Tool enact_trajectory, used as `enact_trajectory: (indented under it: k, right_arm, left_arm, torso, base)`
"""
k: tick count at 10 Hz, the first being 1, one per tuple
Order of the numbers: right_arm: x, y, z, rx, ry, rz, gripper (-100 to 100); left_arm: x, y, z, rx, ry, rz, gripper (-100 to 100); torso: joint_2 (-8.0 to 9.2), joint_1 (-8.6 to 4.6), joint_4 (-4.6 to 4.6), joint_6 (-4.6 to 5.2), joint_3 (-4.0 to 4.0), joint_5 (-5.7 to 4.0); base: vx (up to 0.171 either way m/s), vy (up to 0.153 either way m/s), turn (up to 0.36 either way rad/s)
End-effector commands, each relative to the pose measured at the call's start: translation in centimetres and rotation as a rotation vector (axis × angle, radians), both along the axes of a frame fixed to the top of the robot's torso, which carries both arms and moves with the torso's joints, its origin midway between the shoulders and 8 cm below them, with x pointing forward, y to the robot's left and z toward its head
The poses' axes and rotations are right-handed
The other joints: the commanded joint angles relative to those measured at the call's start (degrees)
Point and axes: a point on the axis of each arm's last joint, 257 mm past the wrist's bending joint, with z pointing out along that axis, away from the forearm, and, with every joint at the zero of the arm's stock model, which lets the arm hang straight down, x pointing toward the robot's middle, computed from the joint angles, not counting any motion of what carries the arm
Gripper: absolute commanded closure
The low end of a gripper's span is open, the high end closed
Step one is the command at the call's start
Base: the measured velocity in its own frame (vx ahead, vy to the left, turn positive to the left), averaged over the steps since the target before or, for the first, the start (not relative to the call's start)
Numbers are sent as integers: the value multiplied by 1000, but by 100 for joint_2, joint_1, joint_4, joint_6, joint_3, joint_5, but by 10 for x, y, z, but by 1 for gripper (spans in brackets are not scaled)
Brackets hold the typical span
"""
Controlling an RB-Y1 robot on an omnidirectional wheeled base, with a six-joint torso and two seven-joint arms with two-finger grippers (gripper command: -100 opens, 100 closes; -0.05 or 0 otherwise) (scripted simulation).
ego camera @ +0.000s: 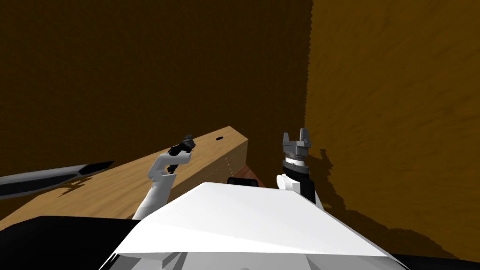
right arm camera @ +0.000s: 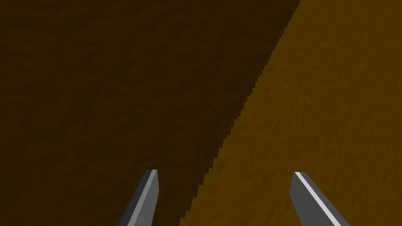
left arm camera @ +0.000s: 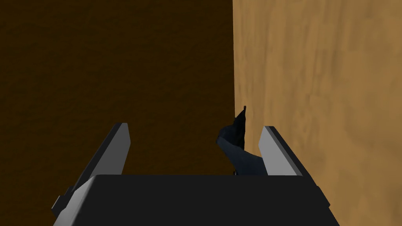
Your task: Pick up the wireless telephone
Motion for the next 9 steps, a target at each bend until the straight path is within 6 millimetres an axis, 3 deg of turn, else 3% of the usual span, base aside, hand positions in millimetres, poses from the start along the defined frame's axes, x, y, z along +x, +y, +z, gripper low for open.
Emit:
enact_trajectory:
  k: [1, 2, 3, 5, 6, 9]
  right_arm:
    - [0, 0, 0, 0, 0, 0, 0]
    - [0, 0, 0, 0, 0, 0, 0]
    - [0, 0, 0, 0, 0, 0, 0]
    - [0, 0, 0, 0, 0, 0, 0]
    - [0, 0, 0, 0, 0, 0, 0]
    - [0, 0, 0, 0, 0, 0, 0]
  left_arm:
    - [-4, 11, -5, -22, 28, 35, -100]
    - [-6, 12, -8, -26, 39, 41, -100]
    - [-12, 29, -10, -53, 53, 86, -100]
    - [-17, 31, -17, -64, 80, 102, -100]
    - [-24, 48, -19, -94, 96, 149, -100]
    - [-42, 66, -33, -146, 156, 222, -100]
  torso:
    - [0, 0, 0, 0, 0, 0]
    - [-1, 1, 0, -3, 0, 0]
    - [-1, 2, 0, -8, 0, 1]
    - [-3, 1, -1, -5, -2, 1]
    - [-2, 1, -1, -9, -1, 1]
    - [5, 5, 1, -4, 2, 2]
  base:
    - [-6, 8, -244]
    - [-3, 8, -17]
    - [-1, -2, -274]
    - [0, 7, -108]
    - [4, -5, -338]
    - [-15, 14, -171]
